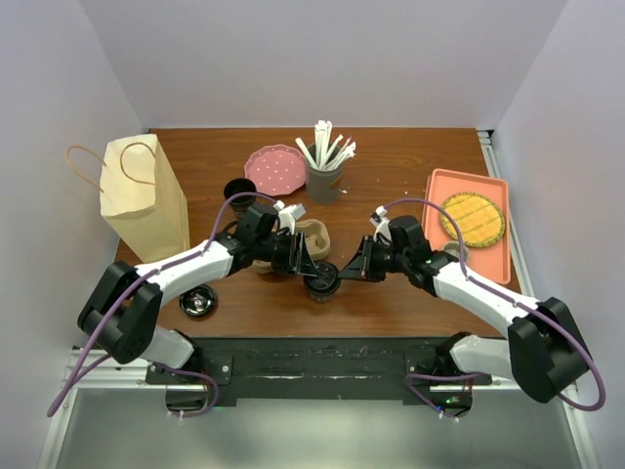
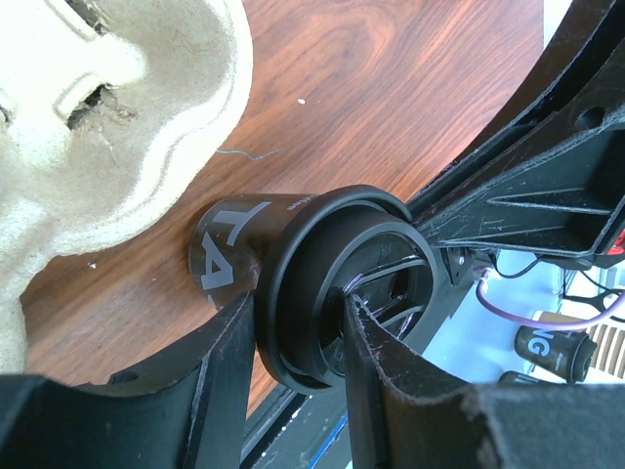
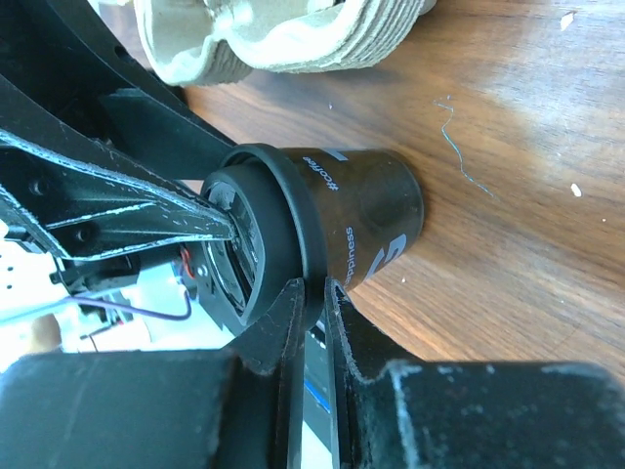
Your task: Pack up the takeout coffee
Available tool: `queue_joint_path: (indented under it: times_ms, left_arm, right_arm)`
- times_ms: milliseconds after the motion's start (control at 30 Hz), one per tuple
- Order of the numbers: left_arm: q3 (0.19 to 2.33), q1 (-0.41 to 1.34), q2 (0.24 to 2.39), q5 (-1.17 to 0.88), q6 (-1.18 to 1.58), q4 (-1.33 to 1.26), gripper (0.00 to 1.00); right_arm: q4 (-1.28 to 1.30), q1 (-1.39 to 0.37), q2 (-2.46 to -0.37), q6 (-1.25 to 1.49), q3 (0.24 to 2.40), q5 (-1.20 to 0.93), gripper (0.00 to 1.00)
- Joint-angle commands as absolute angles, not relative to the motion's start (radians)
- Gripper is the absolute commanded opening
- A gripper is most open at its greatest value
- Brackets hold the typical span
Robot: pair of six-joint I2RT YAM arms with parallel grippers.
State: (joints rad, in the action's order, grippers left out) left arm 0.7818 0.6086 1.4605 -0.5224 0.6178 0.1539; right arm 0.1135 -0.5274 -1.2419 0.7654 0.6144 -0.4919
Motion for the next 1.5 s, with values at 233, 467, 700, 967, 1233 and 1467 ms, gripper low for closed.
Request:
queue_joint_path:
  times_ms: [233, 467, 700, 967, 1233, 1467]
  left_arm:
    - [0.673, 0.623, 1.588, -0.238, 0.546, 0.436, 0.27]
    - [0.667, 0.630, 1.594, -0.210, 0.557, 0.442, 0.27]
    - [0.702, 0.632, 1.562, -0.216, 0.551, 0.469, 0.27]
    - [0.791, 0.630, 1.493, -0.230, 0.572, 0.543, 0.30]
    - [0.920, 0.630, 1.474, -0.290, 0.584, 0.554, 0.43]
    - [1.017, 0.627, 1.445, -0.325, 0.589, 0.563, 0.54]
  right_arm:
    - [0.081, -0.540, -1.330, 0.782, 0.379, -0.295, 0.06]
    - [0.084, -0.541, -1.345, 0.796, 0.321, -0.255, 0.09]
    - [0.176, -0.541, -1.238, 0.752, 0.492, -0.288, 0.20]
    - [0.397, -0.541, -1.221, 0.664, 0.775, -0.311, 0.44]
    - [0.455, -0.540, -1.213, 0.629, 0.877, -0.344, 0.45]
    - [0.511, -0.557, -1.247, 0.606, 0.975, -0.322, 0.44]
